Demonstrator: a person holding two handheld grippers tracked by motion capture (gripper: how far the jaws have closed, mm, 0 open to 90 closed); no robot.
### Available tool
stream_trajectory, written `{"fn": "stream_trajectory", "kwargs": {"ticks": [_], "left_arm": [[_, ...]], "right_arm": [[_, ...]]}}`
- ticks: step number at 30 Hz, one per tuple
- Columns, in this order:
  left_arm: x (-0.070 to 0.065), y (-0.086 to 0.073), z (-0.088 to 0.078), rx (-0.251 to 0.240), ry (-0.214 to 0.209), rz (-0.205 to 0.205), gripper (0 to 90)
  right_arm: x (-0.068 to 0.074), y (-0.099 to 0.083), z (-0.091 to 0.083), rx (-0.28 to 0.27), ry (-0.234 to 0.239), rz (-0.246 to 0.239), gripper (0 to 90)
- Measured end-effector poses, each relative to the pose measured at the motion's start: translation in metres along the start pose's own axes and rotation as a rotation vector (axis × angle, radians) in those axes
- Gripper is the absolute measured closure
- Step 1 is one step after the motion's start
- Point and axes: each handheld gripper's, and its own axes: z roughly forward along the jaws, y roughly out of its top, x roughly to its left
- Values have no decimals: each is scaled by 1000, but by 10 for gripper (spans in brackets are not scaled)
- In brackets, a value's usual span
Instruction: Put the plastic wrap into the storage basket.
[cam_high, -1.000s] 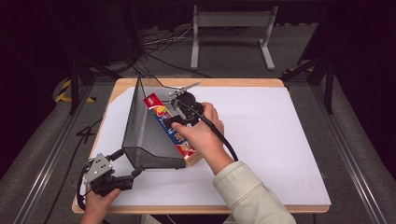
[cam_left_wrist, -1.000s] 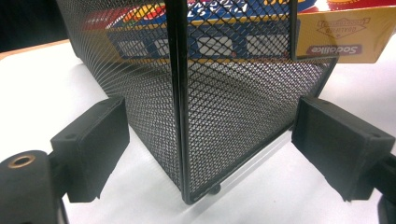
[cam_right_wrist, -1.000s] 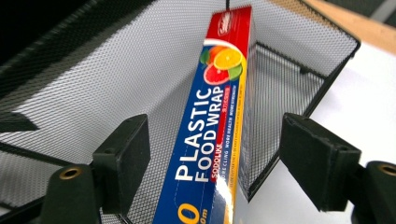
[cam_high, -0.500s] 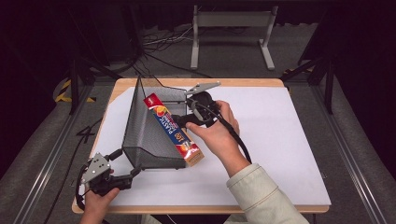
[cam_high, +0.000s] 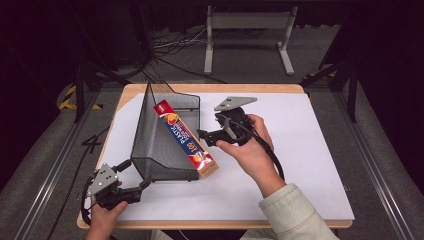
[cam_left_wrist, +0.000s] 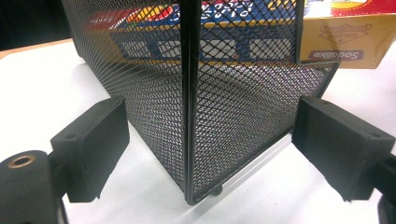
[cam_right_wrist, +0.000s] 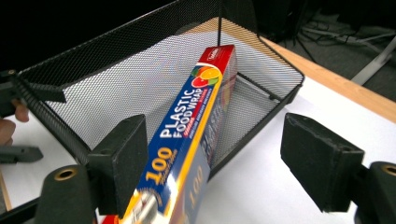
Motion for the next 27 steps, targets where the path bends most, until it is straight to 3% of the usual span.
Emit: {"fn": "stream_trajectory", "kwargs": {"ticks": [5, 6, 14, 19, 27], "left_arm": [[0, 0, 0, -1, 3, -1, 119], [1, -1, 0, 2, 6, -2, 119], [1, -1, 0, 3, 8, -5, 119], [-1, 0, 1, 11, 4, -5, 119], [-1, -1, 1, 10, 3, -4, 118]], "right_arm": [[-10, -17, -19, -17, -7, -44, 235], [-16, -28, -28, -18, -22, -80, 255], [-39, -63, -56, -41, -35, -90, 248], [-52, -81, -74, -94, -37, -80, 248], [-68, -105, -91, -107, -38, -82, 243]]}}
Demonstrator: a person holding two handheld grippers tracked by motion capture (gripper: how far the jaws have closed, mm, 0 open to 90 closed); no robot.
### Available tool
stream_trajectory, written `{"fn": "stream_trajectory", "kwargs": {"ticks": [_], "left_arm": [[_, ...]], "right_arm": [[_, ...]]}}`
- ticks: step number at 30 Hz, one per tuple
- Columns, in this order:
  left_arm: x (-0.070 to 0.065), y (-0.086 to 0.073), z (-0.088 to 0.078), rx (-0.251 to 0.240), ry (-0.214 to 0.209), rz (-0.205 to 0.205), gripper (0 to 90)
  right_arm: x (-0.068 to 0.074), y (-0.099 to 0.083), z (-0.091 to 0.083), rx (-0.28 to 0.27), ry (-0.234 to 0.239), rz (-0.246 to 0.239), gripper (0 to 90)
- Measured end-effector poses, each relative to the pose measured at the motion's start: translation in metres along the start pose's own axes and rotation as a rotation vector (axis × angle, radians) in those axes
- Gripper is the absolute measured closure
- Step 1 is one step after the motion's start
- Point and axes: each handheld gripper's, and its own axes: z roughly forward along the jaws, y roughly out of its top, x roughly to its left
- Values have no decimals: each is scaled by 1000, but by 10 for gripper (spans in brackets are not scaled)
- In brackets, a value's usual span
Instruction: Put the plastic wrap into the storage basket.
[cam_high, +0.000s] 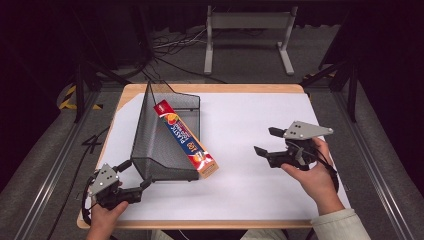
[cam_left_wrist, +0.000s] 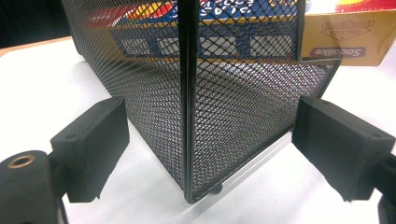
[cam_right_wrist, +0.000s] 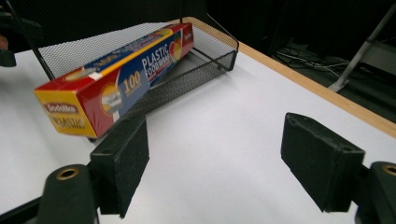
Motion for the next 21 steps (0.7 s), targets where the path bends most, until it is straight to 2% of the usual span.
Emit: {"fn": "stream_trajectory", "kwargs": {"ticks": [4, 6, 15, 21], "left_arm": [[0, 0, 0, -1, 0, 5, 118], [0, 0, 0, 0, 1, 1, 119], [1, -1, 1, 9, 4, 5, 118], [1, -3, 2, 13, 7, 2, 118]], "right_arm": [[-10, -14, -7, -20, -10, 12, 227], [-14, -24, -8, -9, -40, 8, 219], [-20, -65, -6, -14, -50, 70, 211], [-23, -92, -4, 6, -67, 109, 208]]}}
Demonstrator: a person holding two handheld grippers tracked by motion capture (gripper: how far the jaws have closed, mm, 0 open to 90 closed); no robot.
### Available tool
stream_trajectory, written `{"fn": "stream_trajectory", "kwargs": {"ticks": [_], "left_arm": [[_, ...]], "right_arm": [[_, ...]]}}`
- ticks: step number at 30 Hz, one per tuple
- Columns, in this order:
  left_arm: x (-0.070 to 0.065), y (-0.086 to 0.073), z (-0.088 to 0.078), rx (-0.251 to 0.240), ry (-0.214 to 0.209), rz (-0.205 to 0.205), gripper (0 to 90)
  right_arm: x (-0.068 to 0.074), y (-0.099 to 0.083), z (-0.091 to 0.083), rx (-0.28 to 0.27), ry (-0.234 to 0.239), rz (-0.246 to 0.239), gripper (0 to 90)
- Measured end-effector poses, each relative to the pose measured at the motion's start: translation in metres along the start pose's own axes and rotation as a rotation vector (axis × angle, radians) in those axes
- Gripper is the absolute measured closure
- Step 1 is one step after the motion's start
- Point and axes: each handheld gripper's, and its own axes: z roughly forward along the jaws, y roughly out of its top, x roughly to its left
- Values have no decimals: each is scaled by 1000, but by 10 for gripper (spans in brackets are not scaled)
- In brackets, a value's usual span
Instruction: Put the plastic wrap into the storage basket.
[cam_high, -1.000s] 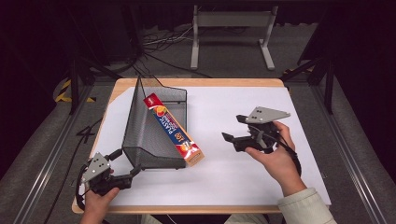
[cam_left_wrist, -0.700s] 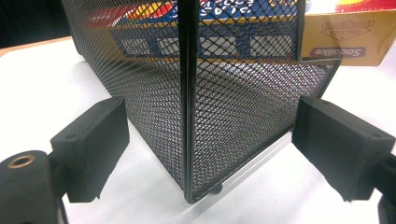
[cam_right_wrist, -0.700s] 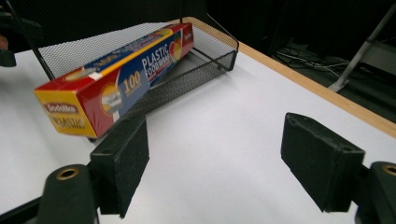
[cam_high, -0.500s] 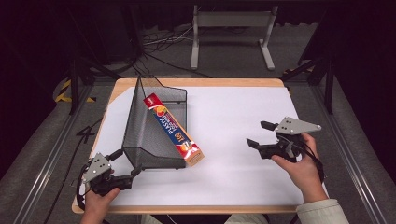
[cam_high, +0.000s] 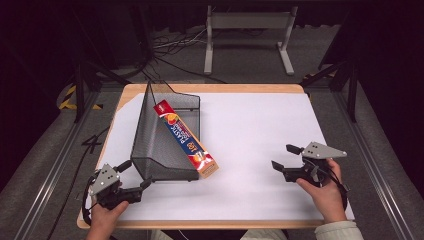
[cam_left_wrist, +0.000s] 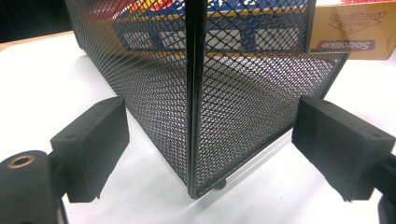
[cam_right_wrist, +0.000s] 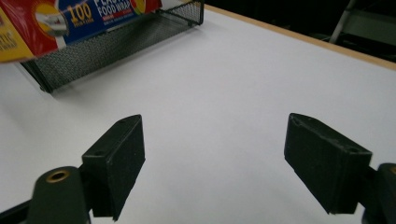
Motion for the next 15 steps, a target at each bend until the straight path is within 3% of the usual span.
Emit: {"fn": "stream_trajectory", "kwargs": {"ticks": [6, 9, 15], "left_arm": [[-1, 0, 0, 1, -2, 6, 117], [-1, 0, 1, 4, -6, 2, 117], [-2, 0, 3, 3, -11, 7, 117]], "right_arm": [[-3, -15, 3, 46, -35, 3, 184], [-7, -25, 5, 74, -40, 34, 186], [-10, -36, 6, 78, -38, 71, 192]]}}
